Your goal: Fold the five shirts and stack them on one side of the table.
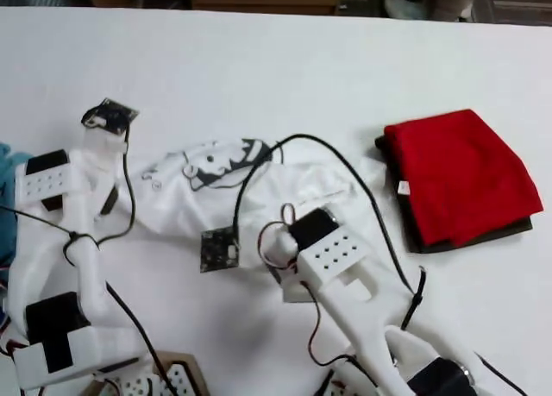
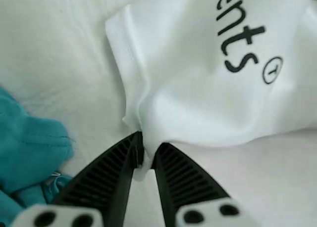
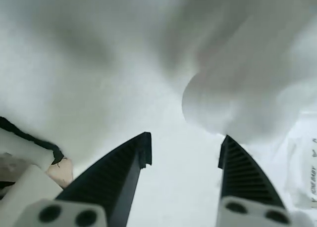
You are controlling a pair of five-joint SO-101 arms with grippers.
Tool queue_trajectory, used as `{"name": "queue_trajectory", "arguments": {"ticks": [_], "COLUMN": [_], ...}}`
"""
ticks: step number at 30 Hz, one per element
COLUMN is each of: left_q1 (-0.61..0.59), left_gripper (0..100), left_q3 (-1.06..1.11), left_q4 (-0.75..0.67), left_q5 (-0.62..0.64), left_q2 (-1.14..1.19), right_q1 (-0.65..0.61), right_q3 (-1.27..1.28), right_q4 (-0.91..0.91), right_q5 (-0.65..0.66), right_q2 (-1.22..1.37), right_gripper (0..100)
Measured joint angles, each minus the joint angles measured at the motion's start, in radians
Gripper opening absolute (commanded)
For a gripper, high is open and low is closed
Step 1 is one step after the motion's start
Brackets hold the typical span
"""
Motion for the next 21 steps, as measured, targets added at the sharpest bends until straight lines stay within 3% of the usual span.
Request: {"name": "queue_trajectory", "arguments": {"ticks": [14, 21], "left_q1": [0.000, 0.000], "left_gripper": [2, 2], "left_q3": [0.000, 0.000], "left_q4": [0.000, 0.000], "left_q5": [0.000, 0.000], "left_q2": [0.000, 0.000], "right_q1": [0.003, 0.074], "right_q3": [0.120, 0.115], "right_q4": [-0.301, -0.384], "right_q5": [0.000, 0.035], "right_q2": [0.077, 0.164], "right_gripper": [22.8, 14.2]}}
